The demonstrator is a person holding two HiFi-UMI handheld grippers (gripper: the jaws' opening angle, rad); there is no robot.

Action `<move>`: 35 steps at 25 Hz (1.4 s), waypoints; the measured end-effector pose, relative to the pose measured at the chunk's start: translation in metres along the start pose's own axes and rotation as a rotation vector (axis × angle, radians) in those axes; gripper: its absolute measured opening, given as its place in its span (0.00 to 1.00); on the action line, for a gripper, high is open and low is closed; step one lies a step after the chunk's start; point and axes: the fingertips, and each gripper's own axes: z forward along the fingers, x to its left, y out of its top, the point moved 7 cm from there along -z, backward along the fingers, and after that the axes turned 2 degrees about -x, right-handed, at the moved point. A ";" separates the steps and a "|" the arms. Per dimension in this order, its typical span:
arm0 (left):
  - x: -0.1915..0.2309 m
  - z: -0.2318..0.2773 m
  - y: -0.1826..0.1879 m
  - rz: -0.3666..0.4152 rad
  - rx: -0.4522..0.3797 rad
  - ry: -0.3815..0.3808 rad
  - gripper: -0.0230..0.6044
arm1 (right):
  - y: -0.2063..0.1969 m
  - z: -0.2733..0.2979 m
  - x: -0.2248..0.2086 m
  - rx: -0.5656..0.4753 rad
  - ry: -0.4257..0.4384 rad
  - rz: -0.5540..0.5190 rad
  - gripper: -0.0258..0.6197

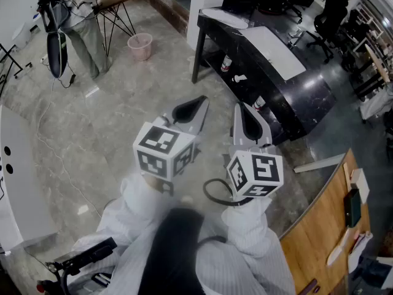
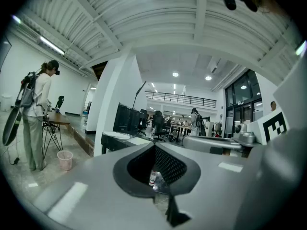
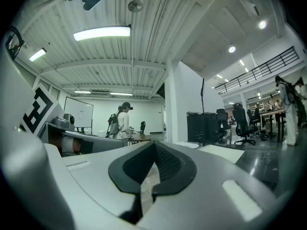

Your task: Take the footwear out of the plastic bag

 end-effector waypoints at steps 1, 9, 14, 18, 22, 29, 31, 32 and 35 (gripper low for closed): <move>-0.001 0.001 -0.001 0.000 0.001 0.002 0.04 | -0.001 -0.001 -0.001 0.000 0.001 0.000 0.06; -0.002 0.004 -0.004 0.009 0.012 0.015 0.04 | -0.003 -0.001 -0.005 0.014 -0.010 -0.016 0.06; -0.004 0.006 -0.010 0.004 0.019 0.030 0.04 | -0.008 -0.003 -0.008 0.018 -0.008 -0.012 0.06; 0.001 0.007 -0.019 -0.010 0.023 0.063 0.04 | -0.017 -0.002 -0.011 0.033 -0.001 -0.008 0.06; 0.012 0.021 -0.027 -0.030 0.042 0.091 0.04 | -0.029 0.014 -0.021 0.066 0.015 0.009 0.06; 0.054 0.086 -0.025 -0.023 0.058 0.094 0.04 | -0.037 0.084 -0.050 0.064 -0.003 -0.006 0.06; 0.079 0.115 -0.018 -0.011 0.062 0.089 0.04 | -0.041 0.119 -0.060 0.066 -0.010 0.003 0.06; 0.094 0.131 -0.012 -0.003 0.060 0.083 0.04 | -0.041 0.139 -0.065 0.064 -0.015 0.008 0.06; 0.134 0.179 0.003 0.015 0.054 0.058 0.04 | -0.037 0.199 -0.084 0.053 -0.040 0.010 0.06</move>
